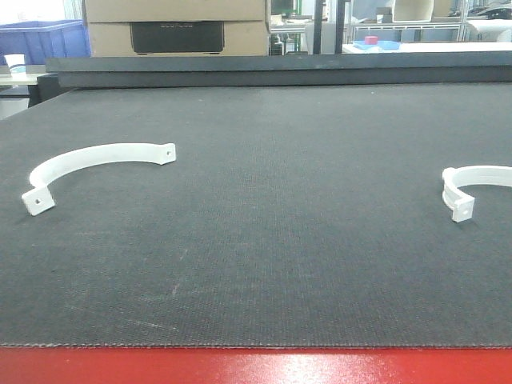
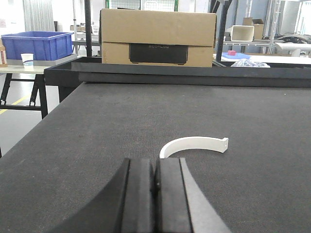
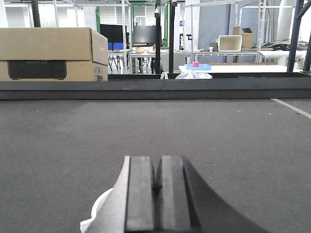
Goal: Grab PVC pipe and place in blue bin
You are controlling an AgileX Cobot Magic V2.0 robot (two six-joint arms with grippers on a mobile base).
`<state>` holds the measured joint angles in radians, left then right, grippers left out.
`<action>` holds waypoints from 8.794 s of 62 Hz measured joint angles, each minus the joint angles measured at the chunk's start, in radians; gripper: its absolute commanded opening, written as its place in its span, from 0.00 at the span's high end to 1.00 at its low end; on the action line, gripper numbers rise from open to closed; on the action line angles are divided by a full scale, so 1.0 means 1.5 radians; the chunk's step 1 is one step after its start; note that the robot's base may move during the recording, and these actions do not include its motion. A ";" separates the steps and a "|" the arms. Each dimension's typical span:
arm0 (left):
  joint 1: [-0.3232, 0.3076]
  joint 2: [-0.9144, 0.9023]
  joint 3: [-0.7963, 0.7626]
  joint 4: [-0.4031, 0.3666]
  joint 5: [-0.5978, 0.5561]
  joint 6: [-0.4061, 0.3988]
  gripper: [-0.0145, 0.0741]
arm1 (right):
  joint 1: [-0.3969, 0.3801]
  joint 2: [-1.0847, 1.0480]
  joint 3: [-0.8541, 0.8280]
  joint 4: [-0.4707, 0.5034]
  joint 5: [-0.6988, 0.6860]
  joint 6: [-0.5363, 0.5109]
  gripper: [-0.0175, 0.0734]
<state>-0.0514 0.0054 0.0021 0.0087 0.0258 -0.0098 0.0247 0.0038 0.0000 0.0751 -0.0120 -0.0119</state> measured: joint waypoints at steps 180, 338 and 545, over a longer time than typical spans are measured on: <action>0.000 0.855 -0.648 -0.105 0.581 -0.024 0.96 | 0.000 0.859 -0.592 0.073 0.524 -0.002 0.99; 0.009 0.920 -0.774 -0.115 0.612 -0.047 0.96 | 0.149 1.238 -0.943 -0.057 0.725 0.174 0.99; -0.045 1.064 -0.890 -0.046 0.528 -0.047 0.96 | 0.152 0.996 -0.840 -0.070 0.525 0.142 0.99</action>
<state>-0.1191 1.6019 -1.3325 -0.0610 0.8172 -0.0806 0.2522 1.4977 -1.2607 -0.0305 0.7750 0.2009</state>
